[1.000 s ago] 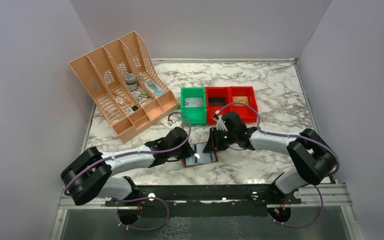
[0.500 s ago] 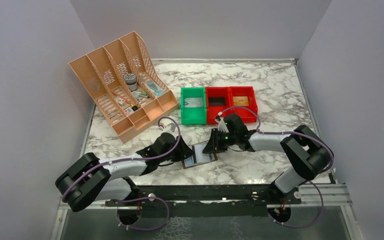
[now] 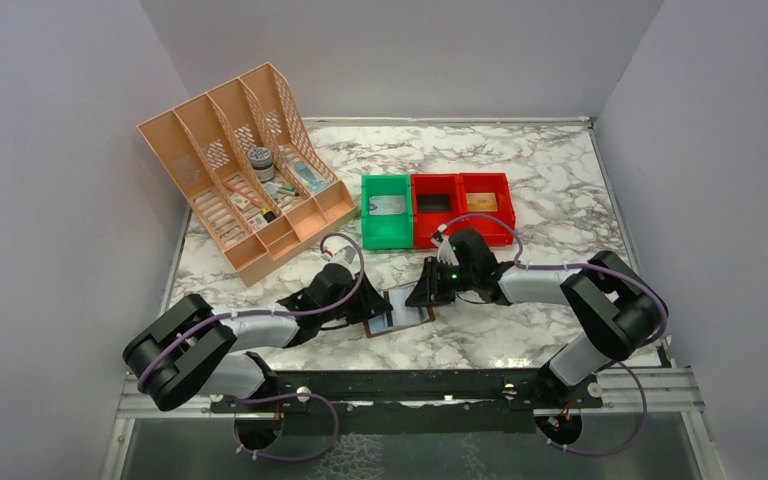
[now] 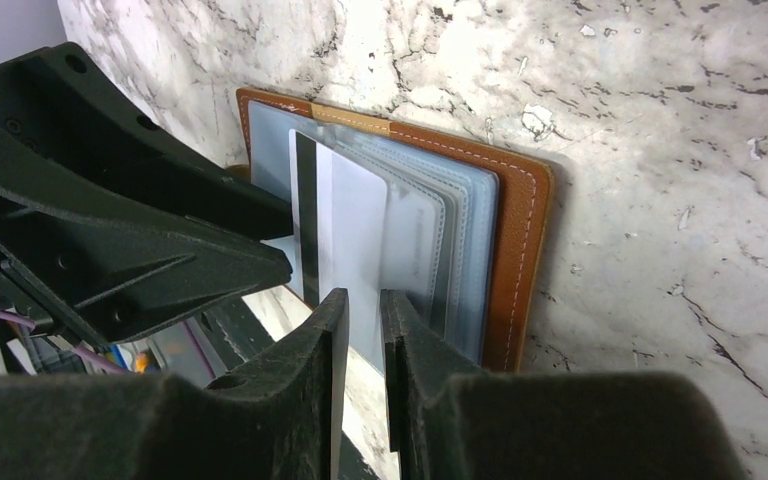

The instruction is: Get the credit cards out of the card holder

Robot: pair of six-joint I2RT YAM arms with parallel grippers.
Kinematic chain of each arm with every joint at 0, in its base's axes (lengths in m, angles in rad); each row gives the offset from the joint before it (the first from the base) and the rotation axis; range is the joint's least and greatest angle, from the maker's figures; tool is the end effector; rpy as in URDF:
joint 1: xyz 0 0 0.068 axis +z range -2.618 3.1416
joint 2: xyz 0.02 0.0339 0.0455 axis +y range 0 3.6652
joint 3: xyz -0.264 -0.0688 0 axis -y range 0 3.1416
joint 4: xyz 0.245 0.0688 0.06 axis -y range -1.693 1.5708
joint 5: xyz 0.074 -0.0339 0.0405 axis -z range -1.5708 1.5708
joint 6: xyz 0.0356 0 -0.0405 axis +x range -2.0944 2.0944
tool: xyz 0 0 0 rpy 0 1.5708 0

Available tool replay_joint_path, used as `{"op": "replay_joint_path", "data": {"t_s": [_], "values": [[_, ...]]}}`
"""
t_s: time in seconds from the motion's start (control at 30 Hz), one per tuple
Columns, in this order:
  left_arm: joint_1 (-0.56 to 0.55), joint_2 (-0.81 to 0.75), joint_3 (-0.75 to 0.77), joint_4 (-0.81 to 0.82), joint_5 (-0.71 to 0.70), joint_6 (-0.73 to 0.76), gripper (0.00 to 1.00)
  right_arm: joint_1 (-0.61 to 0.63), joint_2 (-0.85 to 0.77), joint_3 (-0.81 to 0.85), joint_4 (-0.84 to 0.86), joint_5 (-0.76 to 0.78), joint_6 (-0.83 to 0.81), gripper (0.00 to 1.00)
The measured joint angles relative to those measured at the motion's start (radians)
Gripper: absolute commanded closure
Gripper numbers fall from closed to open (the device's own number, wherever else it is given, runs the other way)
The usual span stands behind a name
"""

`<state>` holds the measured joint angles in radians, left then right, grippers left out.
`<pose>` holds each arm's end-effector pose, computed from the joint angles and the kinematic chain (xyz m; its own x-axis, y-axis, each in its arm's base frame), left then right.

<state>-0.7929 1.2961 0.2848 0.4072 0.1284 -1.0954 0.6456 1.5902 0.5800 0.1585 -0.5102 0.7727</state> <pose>0.1506 -0.1594 0.1297 -0.8764 -0.3669 -0.3120 0.0028 0.6440 -0.7650 0.2095 0.1796 0.1228 -0.9762 0.0273 -0.2152 -0.1404 0.6765 0.7229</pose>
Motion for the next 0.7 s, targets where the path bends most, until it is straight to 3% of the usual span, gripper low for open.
{"op": "replay_joint_path", "data": {"t_s": [0.2,0.47,0.7], "values": [[0.001,0.068,0.008,0.077,0.033,-0.032,0.68,-0.005,0.002,-0.012,0.025,-0.01,0.016,0.8],[0.005,0.128,0.004,0.138,0.058,-0.067,1.0,-0.01,0.007,-0.024,0.047,-0.019,0.029,0.81],[0.006,0.039,-0.048,0.15,0.041,-0.096,1.0,-0.017,0.007,-0.027,0.053,-0.022,0.031,0.81]]}}
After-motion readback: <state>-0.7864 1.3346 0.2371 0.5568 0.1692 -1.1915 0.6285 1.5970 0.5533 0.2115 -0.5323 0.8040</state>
